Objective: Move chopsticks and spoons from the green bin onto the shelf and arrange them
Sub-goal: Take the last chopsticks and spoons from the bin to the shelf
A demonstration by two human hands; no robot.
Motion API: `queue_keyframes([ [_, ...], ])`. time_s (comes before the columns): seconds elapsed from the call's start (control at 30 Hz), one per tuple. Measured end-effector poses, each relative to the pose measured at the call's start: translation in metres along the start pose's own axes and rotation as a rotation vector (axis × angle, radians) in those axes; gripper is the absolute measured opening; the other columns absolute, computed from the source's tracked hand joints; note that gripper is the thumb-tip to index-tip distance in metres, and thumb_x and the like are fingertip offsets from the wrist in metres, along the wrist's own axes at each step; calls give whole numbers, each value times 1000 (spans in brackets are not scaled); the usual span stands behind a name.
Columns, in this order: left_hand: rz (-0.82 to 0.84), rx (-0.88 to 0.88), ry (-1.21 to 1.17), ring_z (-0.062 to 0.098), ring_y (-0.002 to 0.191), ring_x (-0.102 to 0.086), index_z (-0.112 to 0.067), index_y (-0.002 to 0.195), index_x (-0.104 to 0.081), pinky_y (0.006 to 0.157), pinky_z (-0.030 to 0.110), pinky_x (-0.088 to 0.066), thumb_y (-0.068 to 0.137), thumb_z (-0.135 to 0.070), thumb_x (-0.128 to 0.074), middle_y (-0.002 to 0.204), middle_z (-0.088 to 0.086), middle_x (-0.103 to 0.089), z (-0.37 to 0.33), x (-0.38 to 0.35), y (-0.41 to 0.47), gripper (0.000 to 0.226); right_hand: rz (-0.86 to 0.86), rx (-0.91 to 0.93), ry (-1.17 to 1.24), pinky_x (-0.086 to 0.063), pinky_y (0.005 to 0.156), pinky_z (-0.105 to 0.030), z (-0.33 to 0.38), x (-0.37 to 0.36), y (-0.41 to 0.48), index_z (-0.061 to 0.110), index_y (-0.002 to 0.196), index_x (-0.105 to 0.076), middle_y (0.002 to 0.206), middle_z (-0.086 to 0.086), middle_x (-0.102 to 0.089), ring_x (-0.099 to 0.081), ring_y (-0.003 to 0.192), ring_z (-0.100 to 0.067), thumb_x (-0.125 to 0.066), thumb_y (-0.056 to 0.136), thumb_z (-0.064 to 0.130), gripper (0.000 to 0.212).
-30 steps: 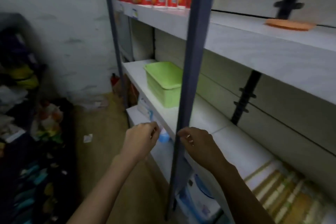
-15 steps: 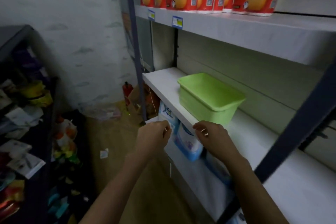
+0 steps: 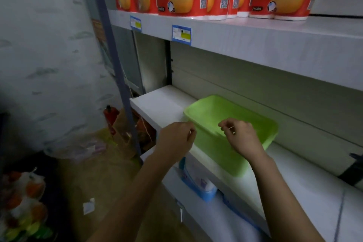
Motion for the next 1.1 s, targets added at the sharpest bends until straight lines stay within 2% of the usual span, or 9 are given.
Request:
queue_keyframes([
  [0.07, 26, -49, -25, 18, 86, -58, -15, 101, -59, 74, 32, -46, 97, -27, -41, 94, 3, -66, 4, -8, 28, 23, -17, -66, -27, -50, 82, -34, -13, -1, 26, 17, 102, -69, 104, -4, -72, -67, 95, -25, -51, 90, 10, 22],
  [0.17, 37, -122, -45, 15, 76, -48, -12, 98, -60, 67, 25, -38, 97, -22, -39, 85, 5, -59, 10, -21, 66, 23, 77, -170, -121, -49, 88, -35, -40, -12, 58, 17, 107, -66, 113, -9, -69, -63, 105, -29, -48, 91, 11, 25],
  [0.27, 67, -223, -104, 18, 84, -55, -11, 97, -63, 66, 24, -37, 96, -17, -42, 89, 5, -63, 6, -37, 96, 22, 150, -239, -160, -49, 90, -33, -61, -21, 75, 15, 109, -66, 117, -13, -67, -61, 108, -29, -45, 90, 8, 29],
  [0.47, 371, -369, -22, 27, 99, -61, -12, 104, -63, 77, 35, -49, 90, -9, -45, 106, 8, -67, -12, -96, 143, 24, 214, -382, -260, -45, 96, -31, -92, -34, 88, 19, 116, -62, 127, -10, -60, -56, 117, -27, -44, 91, 9, 32],
  [0.57, 541, -469, 81, 32, 100, -60, -9, 106, -63, 74, 33, -45, 89, -6, -45, 108, 14, -66, -22, -127, 157, 25, 274, -477, -301, -41, 98, -31, -105, -43, 90, 20, 119, -60, 133, -8, -55, -51, 123, -26, -43, 92, 10, 33],
  [0.7, 731, -566, 176, 33, 105, -58, -7, 112, -60, 76, 32, -40, 94, -11, -42, 116, 17, -61, -37, -160, 171, 26, 273, -585, -290, -42, 99, -33, -111, -48, 90, 17, 120, -59, 132, -8, -56, -52, 122, -25, -42, 93, 7, 33],
  [0.83, 858, -634, 242, 28, 96, -57, -5, 110, -57, 73, 31, -38, 95, -12, -40, 116, 16, -59, -42, -180, 177, 24, 308, -673, -268, -44, 97, -32, -112, -58, 81, 13, 119, -61, 130, -9, -58, -54, 120, -25, -42, 94, 10, 32],
  [0.97, 902, -642, 259, 28, 94, -58, -4, 108, -61, 73, 30, -39, 94, -15, -41, 108, 14, -61, -27, -189, 176, 26, 414, -734, -245, -47, 89, -32, -117, -70, 63, 5, 110, -65, 120, -15, -63, -60, 109, -29, -48, 92, 18, 27],
  [1.1, 848, -632, 263, 30, 101, -60, -5, 104, -61, 81, 33, -46, 93, -6, -41, 110, 14, -63, -6, -190, 169, 23, 473, -733, -313, -47, 88, -35, -113, -81, 50, 10, 113, -62, 120, -13, -61, -58, 109, -29, -55, 90, 31, 32],
])
Point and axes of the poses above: each hand's wrist, its own y-axis towards the middle knuckle, its own x-axis out of the back of the hand, z = x × y, the point moved 6 cm from there along y, towards the middle knuckle
